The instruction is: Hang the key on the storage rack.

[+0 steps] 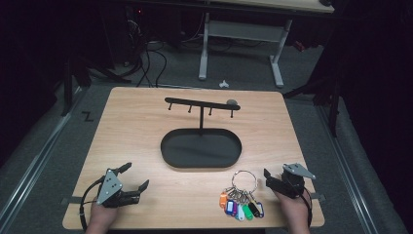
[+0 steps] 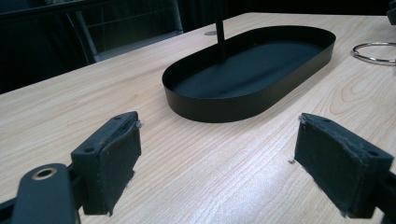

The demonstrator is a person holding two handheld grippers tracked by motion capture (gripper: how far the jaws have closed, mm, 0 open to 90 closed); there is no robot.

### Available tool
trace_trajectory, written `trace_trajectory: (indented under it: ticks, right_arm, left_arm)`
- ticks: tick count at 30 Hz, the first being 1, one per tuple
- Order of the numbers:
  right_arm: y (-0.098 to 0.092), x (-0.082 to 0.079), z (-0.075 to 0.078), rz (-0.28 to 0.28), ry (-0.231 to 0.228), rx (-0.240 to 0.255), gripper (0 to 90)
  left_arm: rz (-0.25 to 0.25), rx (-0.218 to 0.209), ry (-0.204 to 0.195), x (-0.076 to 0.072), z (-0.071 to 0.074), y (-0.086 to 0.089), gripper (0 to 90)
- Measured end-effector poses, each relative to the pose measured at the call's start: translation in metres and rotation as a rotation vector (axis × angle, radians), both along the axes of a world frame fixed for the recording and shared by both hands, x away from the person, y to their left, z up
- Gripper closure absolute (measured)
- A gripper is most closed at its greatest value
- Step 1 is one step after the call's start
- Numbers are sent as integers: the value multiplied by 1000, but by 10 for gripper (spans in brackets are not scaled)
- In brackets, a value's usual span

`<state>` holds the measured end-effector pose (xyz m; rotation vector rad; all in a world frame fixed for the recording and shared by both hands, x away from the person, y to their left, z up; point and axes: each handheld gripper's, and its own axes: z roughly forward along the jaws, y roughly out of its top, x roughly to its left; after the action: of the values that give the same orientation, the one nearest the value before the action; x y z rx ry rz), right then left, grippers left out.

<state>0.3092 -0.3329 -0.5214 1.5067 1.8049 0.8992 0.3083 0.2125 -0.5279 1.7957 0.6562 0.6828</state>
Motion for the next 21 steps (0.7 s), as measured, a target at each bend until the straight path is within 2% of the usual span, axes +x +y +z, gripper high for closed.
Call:
trace_trajectory:
  ticks: [2,7,11,13,17,19,21]
  right_arm:
    - [0,0,1,8,-3,-14,199]
    - [0,0,1,13,-4,-5,199]
    - [-3,-2,2,1,-2,10,201]
    - [-3,-2,3,-15,5,1,239]
    - [-1,0,2,-30,-1,-6,245]
    - [0,0,2,-31,1,-7,229]
    - [4,3,3,-47,-5,0,106]
  left_arm:
    - [0,1,-3,-1,0,0,150]
    - [4,-5,-2,0,0,0,150]
    - [5,-7,-1,0,0,1,150]
    - [4,-7,-2,0,0,1,150]
    - [3,-12,-4,0,0,1,150]
    - [3,-13,-4,0,0,1,150]
    - [2,-14,-5,0,0,1,150]
